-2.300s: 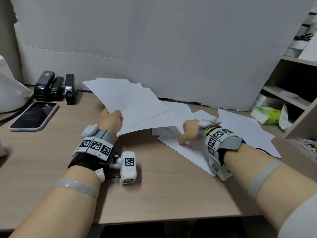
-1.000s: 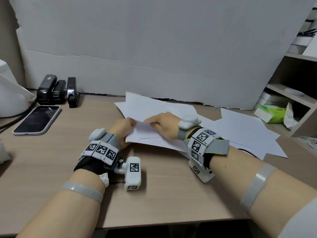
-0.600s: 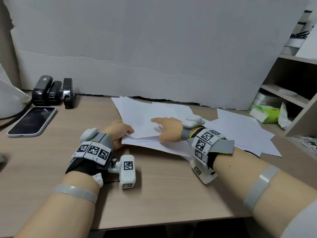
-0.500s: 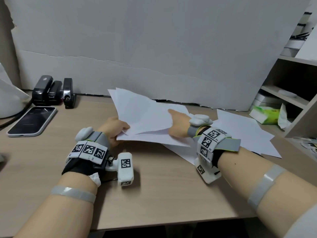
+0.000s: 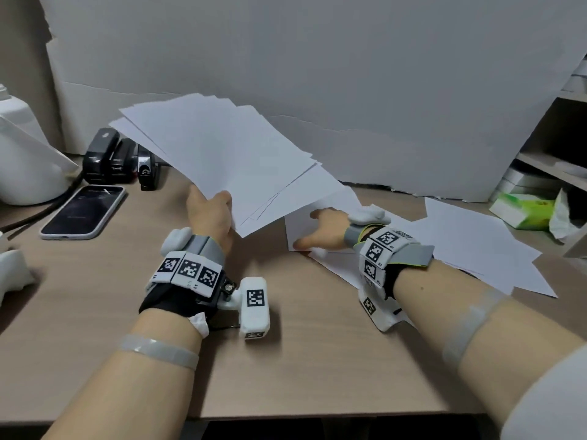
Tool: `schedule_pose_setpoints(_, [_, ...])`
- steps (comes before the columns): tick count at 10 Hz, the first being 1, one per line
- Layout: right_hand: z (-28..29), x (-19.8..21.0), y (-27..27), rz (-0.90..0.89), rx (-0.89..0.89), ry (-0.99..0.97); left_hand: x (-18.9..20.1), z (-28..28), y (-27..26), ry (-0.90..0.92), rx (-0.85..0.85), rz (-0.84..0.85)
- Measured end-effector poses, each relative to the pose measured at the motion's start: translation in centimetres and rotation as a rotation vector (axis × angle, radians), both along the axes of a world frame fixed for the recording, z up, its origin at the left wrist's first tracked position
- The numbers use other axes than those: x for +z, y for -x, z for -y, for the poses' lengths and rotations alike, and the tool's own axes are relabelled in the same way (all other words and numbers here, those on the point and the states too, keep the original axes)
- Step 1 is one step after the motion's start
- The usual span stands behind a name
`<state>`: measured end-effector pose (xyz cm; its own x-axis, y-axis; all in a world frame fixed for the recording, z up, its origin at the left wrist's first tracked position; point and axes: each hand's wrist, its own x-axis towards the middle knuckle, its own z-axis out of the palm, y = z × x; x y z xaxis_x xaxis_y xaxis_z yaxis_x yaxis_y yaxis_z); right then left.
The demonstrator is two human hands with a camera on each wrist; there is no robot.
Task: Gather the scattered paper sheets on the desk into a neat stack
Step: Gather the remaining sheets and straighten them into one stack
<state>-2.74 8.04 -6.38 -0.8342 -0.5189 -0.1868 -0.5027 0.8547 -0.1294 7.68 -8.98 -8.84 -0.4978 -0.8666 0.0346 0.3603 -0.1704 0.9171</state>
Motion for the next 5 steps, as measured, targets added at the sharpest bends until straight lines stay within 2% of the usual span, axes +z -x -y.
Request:
schedule_pose_setpoints(1, [1.8,-0.4,-0.5,-0.010,0.062,-0.121,0.0,-0.1,-0.1,-0.013,0.000,0.004])
schedule_pose_setpoints(3, [1.9,0.0,-1.0,-0.108,0.067,-0.189,0.2,-0.7,-0.1,0.002,0.000,0.017])
schedule_pose_setpoints(4, [1.3,-0.6,-0.6,-0.128,0.053,-0.071,0.3,-0.9,-0.2,0.025,0.021,0.027])
schedule_pose_setpoints(5, [0.7,-0.3,0.4,-0.112,-0.018,0.062,0.3,-0.8,-0.3,-0.032,-0.020,-0.002])
